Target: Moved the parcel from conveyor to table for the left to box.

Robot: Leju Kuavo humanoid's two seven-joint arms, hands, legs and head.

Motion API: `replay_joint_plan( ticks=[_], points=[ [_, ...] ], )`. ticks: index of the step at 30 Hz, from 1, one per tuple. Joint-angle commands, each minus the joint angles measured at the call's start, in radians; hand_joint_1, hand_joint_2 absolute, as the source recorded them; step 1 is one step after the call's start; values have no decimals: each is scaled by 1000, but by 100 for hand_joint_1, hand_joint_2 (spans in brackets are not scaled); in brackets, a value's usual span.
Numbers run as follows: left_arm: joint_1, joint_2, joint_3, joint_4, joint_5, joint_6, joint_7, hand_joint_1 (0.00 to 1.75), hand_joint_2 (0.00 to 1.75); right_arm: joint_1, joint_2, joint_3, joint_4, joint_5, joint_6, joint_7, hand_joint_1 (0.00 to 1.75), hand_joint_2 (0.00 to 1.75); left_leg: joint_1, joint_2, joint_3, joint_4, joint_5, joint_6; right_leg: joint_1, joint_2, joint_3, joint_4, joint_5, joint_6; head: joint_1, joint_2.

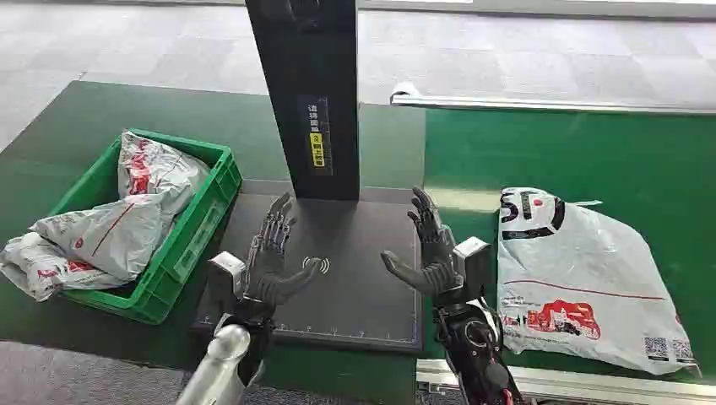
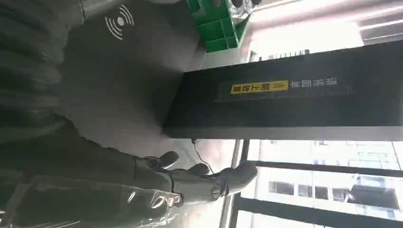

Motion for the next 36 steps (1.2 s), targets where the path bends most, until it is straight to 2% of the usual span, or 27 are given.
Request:
replay_joint_plan(
  ticks=[1,6,10,11,12,13,15,16,19,21,27,31,36],
  points=[
    [-2,9,11,7,-1,4,10,0,175,-31,-7,26,42,-11,-2,5,0,175,0,2,1,0,0,0,0,0,1,-1,0,0,0,0],
    [4,10,7,9,-2,5,10,0,175,-22,-10,26,35,-13,-3,3,0,175,0,1,2,-1,-1,0,1,-1,2,-1,0,-1,0,0],
    [20,16,2,1,-2,9,9,0,175,8,-26,45,-23,74,-104,-13,0,175,0,2,4,-2,-1,1,1,-2,4,-3,0,-1,0,0],
    [23,18,2,-4,-1,10,9,0,175,17,-31,58,-60,158,-201,-13,0,175,0,1,2,-1,0,0,1,-1,2,-1,0,-1,0,0],
    [22,18,3,-5,1,10,10,0,175,21,-34,65,-81,189,-230,-7,0,175,0,1,3,-1,-1,0,1,-1,3,-2,0,-1,0,0],
    [21,19,3,-6,2,11,10,0,175,16,-52,84,-88,317,-356,26,0,175,0,1,3,-1,-1,1,1,-1,3,-2,-1,-1,0,0],
    [24,20,9,-17,4,15,16,0,175,4,-68,111,-86,725,-633,200,0,175,0,1,1,0,-1,1,0,-1,1,-1,-1,-1,0,0],
    [24,20,9,-20,3,15,27,0,175,2,-76,102,-80,828,-669,276,0,175,0,1,1,0,0,0,0,0,1,-1,0,0,0,0],
    [17,17,10,-13,0,19,26,0,175,-10,-76,36,-24,968,-680,418,0,175,0,-1,1,-1,0,1,0,-3,2,-1,0,0,0,0],
    [15,17,10,-8,0,21,26,0,175,-10,-73,0,-9,979,-671,411,0,175,0,1,3,-1,0,1,1,-2,3,-2,0,-1,0,0],
    [13,14,28,-4,-2,24,27,0,175,-9,-63,-68,-5,1072,-649,483,0,175,0,0,1,-1,0,0,0,-1,1,-1,0,0,0,0],
    [7,11,28,10,-11,21,40,0,175,5,-65,-109,-3,1112,-552,603,0,175,0,0,2,-1,0,1,0,-2,3,-1,0,-1,0,0],
    [8,10,28,11,-11,21,40,0,175,9,-68,-111,-4,1111,-553,601,0,175,0,0,1,-1,0,0,0,-1,1,-1,0,0,0,0]
  ],
)
